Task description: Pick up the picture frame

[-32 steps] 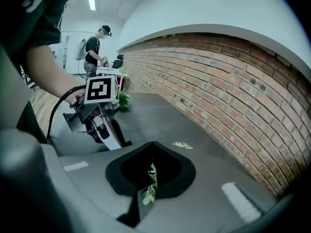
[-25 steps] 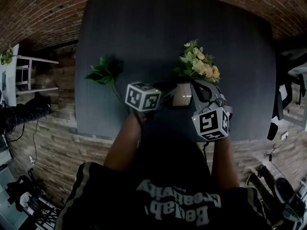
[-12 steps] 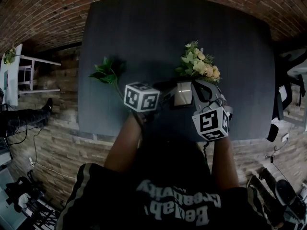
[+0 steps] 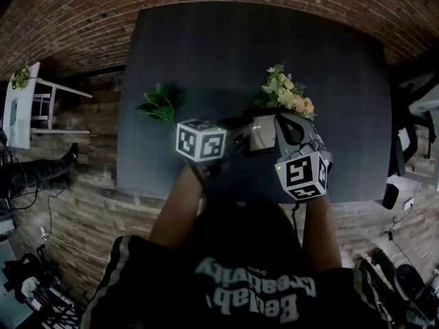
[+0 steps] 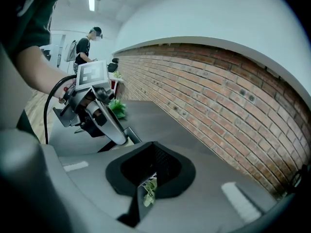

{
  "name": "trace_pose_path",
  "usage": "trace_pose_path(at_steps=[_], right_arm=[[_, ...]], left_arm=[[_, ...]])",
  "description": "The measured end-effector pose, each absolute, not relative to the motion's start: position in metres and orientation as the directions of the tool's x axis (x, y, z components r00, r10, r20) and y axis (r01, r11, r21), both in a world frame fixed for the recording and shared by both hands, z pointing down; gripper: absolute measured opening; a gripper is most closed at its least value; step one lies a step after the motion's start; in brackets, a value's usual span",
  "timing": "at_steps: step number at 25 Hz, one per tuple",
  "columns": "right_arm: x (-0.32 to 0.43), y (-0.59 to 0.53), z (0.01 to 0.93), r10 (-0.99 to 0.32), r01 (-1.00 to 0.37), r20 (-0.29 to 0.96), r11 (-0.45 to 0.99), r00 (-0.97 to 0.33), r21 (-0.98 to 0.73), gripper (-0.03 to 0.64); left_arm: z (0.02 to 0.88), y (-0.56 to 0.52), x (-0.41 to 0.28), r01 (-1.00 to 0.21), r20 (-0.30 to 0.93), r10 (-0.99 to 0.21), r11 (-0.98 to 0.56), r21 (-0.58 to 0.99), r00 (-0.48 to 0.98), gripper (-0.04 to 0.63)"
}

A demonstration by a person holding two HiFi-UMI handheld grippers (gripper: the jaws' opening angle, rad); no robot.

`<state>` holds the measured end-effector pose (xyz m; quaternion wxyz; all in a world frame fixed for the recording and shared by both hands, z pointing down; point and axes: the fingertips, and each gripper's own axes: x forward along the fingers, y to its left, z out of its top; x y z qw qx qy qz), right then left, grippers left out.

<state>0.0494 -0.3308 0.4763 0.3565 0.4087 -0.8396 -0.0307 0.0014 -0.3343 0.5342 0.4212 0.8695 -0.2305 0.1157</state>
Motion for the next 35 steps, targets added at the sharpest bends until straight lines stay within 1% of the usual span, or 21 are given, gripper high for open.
trace_pose_path(at_steps=[21, 35], right_arm=[[0.051, -0.326, 0.423, -0.764, -0.701, 0.48, 0.619, -0.432, 0.354, 0.006], [0.048, -0.323, 0.383, -0.783, -0.706, 0.418, 0.609, -0.461, 0.362, 0.006]], left_arm=[[0.448, -0.344, -0.009, -0.594, 0.339, -0.495, -0.572, 0.566, 0.8, 0.074], [0.394, -0.339, -0.007, -0.634, 0.301, -0.564, -0.612, 0.473, 0.769, 0.074]])
